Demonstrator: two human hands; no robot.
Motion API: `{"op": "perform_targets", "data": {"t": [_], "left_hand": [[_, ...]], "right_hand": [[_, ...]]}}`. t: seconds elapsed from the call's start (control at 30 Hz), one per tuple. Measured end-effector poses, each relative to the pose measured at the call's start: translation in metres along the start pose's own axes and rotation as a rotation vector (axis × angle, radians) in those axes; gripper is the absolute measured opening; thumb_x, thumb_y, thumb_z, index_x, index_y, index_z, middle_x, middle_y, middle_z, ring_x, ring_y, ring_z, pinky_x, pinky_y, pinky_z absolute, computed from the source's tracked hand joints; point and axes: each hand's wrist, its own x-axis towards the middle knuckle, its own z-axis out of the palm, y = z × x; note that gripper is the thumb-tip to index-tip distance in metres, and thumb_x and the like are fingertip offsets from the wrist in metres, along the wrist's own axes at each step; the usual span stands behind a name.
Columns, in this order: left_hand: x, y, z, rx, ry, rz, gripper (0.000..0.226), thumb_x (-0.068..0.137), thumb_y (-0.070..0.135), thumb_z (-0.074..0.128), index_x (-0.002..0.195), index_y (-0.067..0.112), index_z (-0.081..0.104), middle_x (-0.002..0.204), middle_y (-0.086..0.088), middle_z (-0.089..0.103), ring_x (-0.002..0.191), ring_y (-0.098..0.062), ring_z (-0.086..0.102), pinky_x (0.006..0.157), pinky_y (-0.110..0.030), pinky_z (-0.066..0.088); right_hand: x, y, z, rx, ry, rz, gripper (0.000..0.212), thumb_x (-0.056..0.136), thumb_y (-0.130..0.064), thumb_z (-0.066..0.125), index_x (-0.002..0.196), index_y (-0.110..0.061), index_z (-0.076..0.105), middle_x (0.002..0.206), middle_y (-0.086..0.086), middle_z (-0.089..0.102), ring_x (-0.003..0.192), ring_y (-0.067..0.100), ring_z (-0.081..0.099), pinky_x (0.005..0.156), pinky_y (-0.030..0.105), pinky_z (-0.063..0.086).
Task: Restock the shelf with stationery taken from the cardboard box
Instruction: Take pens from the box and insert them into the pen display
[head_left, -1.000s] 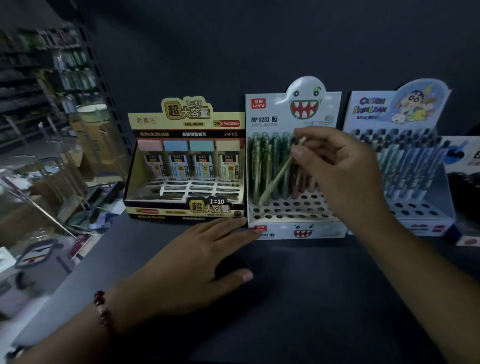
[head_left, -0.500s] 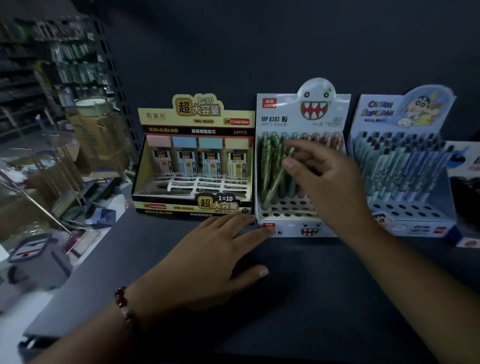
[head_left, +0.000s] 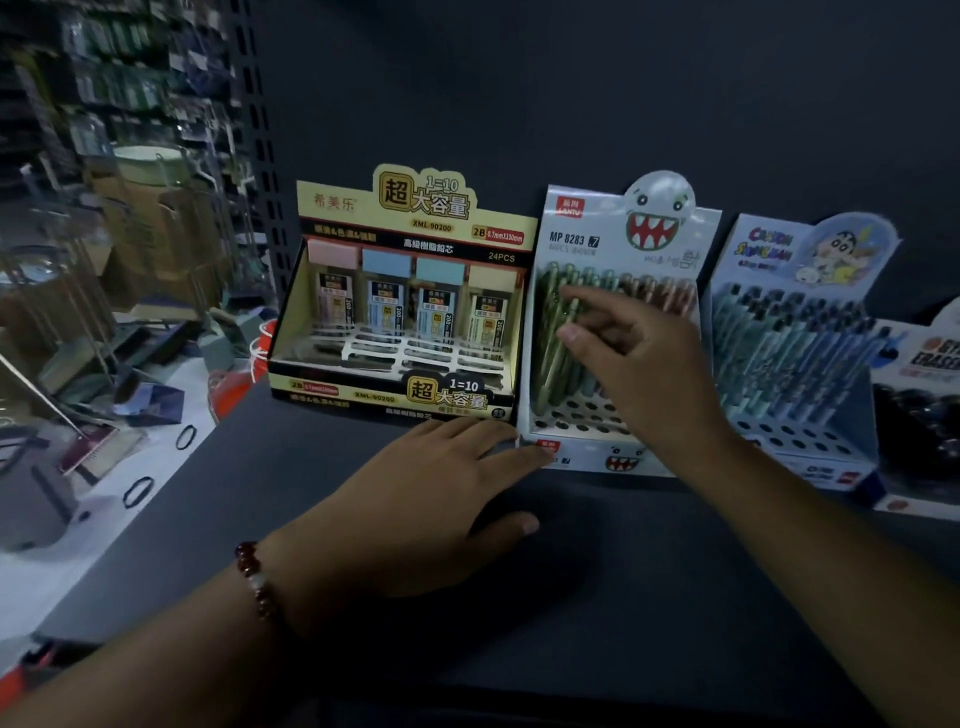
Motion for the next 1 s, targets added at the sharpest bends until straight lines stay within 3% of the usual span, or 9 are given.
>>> {"op": "perform_targets", "data": {"t": [0.23,0.4,0.5,0.63,0.73,0.9,1.0], "left_hand": [[-0.001,0.001,0.0,-0.108,0.059,0.047,0.053,0.095,0.063,0.032,0.146,0.049,0.022,0.147,0.022,0.031,0.134,-0.001,0.027,0.105,-0.018,0.021],[-0.01,0.017,0.003,-0.19,0.046,0.114,0.053,0.092,0.066,0.039,0.142,0.047,0.037,0.144,0.027,0.036,0.136,0.005,0.029,0.112,-0.023,0.028],[-0.015,0.035,0.003,-0.217,0.101,0.146,0.052,0.093,0.064,0.042,0.141,0.045,0.042,0.144,0.025,0.04,0.136,0.005,0.032,0.11,-0.026,0.033],[-0.017,0.089,0.009,-0.332,0.124,0.201,0.049,0.092,0.063,0.044,0.139,0.048,0.042,0.145,0.026,0.041,0.134,0.001,0.04,0.105,-0.035,0.042],[-0.014,0.146,0.016,-0.38,0.107,0.313,0.045,0.094,0.061,0.045,0.136,0.047,0.047,0.144,0.027,0.042,0.132,-0.002,0.043,0.1,-0.037,0.044],[-0.016,0.26,0.051,-0.48,-0.053,0.448,0.047,0.091,0.066,0.044,0.135,0.05,0.048,0.14,0.033,0.042,0.132,0.005,0.039,0.101,-0.029,0.039],[-0.028,0.345,0.091,-0.487,-0.201,0.603,0.052,0.086,0.076,0.036,0.135,0.06,0.04,0.141,0.041,0.033,0.133,0.013,0.031,0.105,-0.021,0.031]], "right_hand": [[-0.002,-0.002,-0.007,-0.047,-0.072,-0.007,0.045,0.093,-0.03,0.064,0.132,-0.049,0.053,0.085,-0.003,0.067,0.076,0.015,0.066,0.076,0.041,0.058],[-0.028,-0.005,-0.034,-0.149,-0.288,0.034,0.073,0.093,-0.038,0.063,0.148,-0.054,0.018,0.11,-0.021,0.059,0.092,-0.006,0.061,0.079,0.014,0.05],[-0.067,-0.007,-0.07,-0.247,-0.327,0.063,0.064,0.091,-0.047,0.06,0.145,-0.056,0.026,0.126,-0.027,0.05,0.107,-0.009,0.054,0.091,0.018,0.048],[-0.156,-0.001,-0.14,-0.4,-0.362,0.089,0.045,0.088,-0.061,0.05,0.132,-0.06,0.041,0.131,-0.04,0.037,0.123,-0.019,0.031,0.099,0.011,0.028],[-0.244,-0.002,-0.191,-0.451,-0.31,0.16,0.041,0.091,-0.064,0.048,0.131,-0.056,0.046,0.136,-0.038,0.041,0.129,-0.017,0.035,0.101,0.009,0.029],[-0.417,-0.019,-0.258,-0.534,-0.141,0.453,0.044,0.089,-0.062,0.049,0.132,-0.051,0.047,0.135,-0.037,0.044,0.127,-0.017,0.038,0.102,0.002,0.026],[-0.53,-0.039,-0.288,-0.526,0.001,0.686,0.039,0.088,-0.057,0.054,0.127,-0.055,0.051,0.132,-0.043,0.042,0.124,-0.02,0.037,0.097,-0.002,0.024]]}}
